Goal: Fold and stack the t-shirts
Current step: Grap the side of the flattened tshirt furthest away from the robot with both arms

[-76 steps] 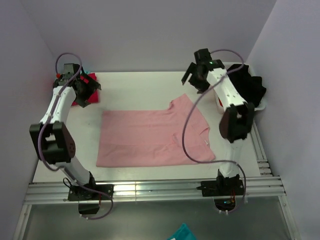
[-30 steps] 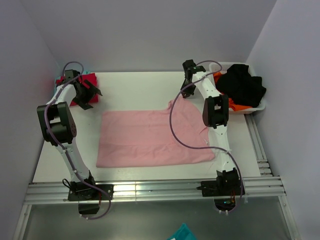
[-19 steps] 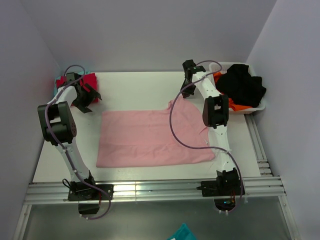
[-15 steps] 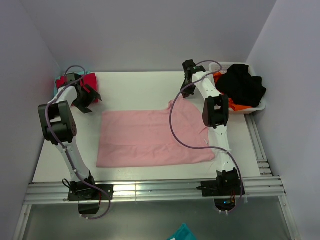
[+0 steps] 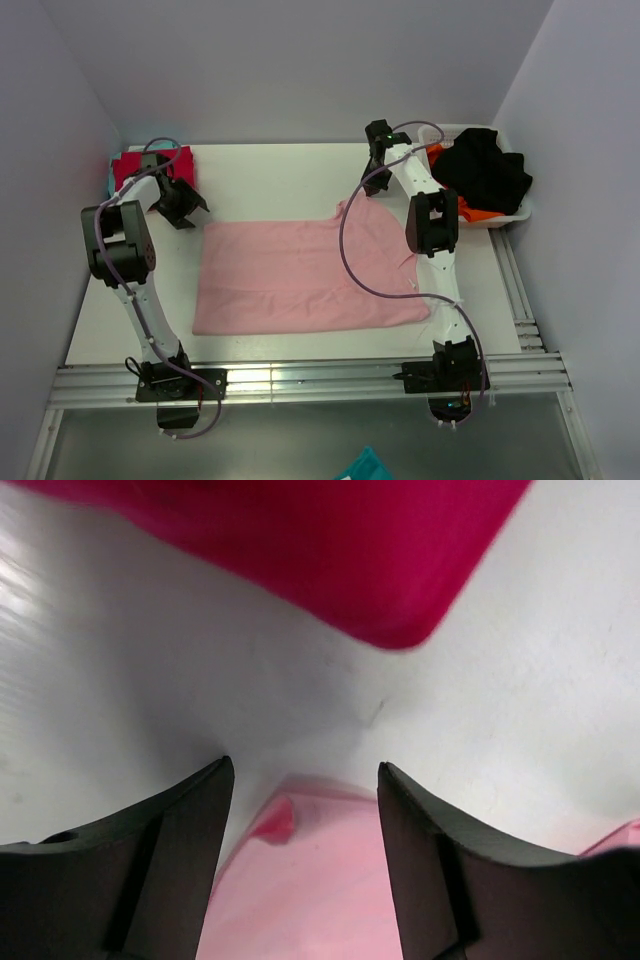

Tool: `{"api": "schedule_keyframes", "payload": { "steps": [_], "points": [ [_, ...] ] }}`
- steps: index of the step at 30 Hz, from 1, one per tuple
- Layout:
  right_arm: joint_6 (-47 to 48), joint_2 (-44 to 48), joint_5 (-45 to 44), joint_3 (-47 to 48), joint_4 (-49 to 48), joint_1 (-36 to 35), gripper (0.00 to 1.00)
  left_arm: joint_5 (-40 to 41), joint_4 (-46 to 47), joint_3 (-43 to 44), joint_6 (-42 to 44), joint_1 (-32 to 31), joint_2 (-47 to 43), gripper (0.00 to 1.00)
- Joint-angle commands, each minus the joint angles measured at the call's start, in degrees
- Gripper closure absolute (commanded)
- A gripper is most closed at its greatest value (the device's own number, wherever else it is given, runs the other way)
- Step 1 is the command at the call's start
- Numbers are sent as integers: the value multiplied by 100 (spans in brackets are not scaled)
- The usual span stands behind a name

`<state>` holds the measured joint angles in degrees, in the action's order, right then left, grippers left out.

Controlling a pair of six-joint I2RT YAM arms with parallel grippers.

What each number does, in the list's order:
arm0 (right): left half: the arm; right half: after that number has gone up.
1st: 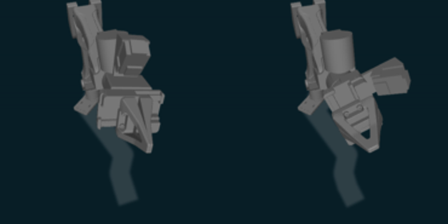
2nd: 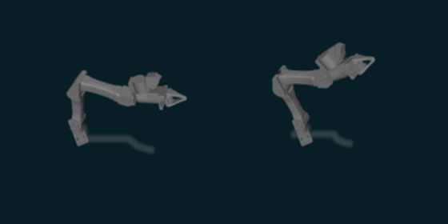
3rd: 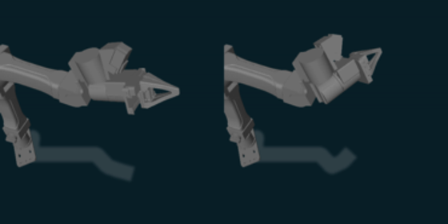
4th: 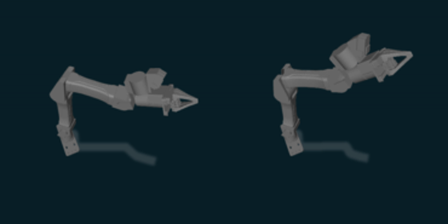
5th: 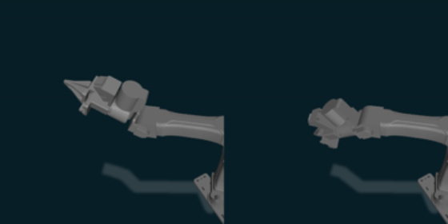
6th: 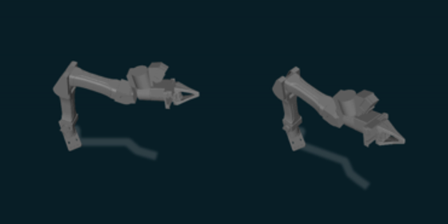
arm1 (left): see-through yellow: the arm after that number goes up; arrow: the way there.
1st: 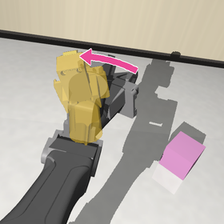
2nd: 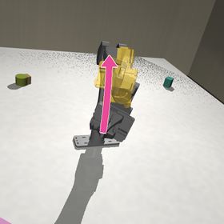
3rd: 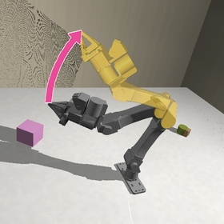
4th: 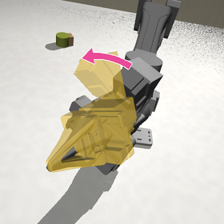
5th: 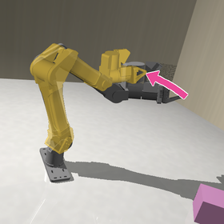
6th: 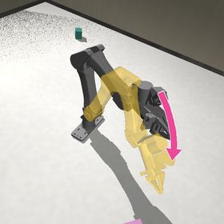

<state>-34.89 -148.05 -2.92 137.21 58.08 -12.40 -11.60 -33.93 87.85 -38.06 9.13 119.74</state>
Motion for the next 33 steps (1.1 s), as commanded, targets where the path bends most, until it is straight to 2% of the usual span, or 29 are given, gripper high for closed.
{"api": "schedule_keyframes", "payload": {
  "steps": [1, 6, 11, 24, 26, 28, 33],
  "points": [
    [-8, 74, -95, -221, 63, -52, 100, -264, -87, -321, 273, -156, -162, 34],
    [-44, 127, -113, -317, 19, -52, 100, -211, -35, -524, 370, -280, -100, 34],
    [-61, 206, -86, -457, 1, -52, 100, -220, -17, -419, 387, -297, 40, 41],
    [-70, 347, -130, -590, -25, -78, 100, -326, 80, -427, 466, -289, 102, 77],
    [-61, 399, -174, -625, -25, -87, 100, -326, 89, -453, 475, -297, 84, 84],
    [-70, 469, -322, -642, 10, -95, 100, -308, 106, -462, 467, -297, 58, 100],
    [0, 707, -473, -792, -16, -87, 100, -300, 133, -471, 467, -289, -91, 100]
  ]
}}
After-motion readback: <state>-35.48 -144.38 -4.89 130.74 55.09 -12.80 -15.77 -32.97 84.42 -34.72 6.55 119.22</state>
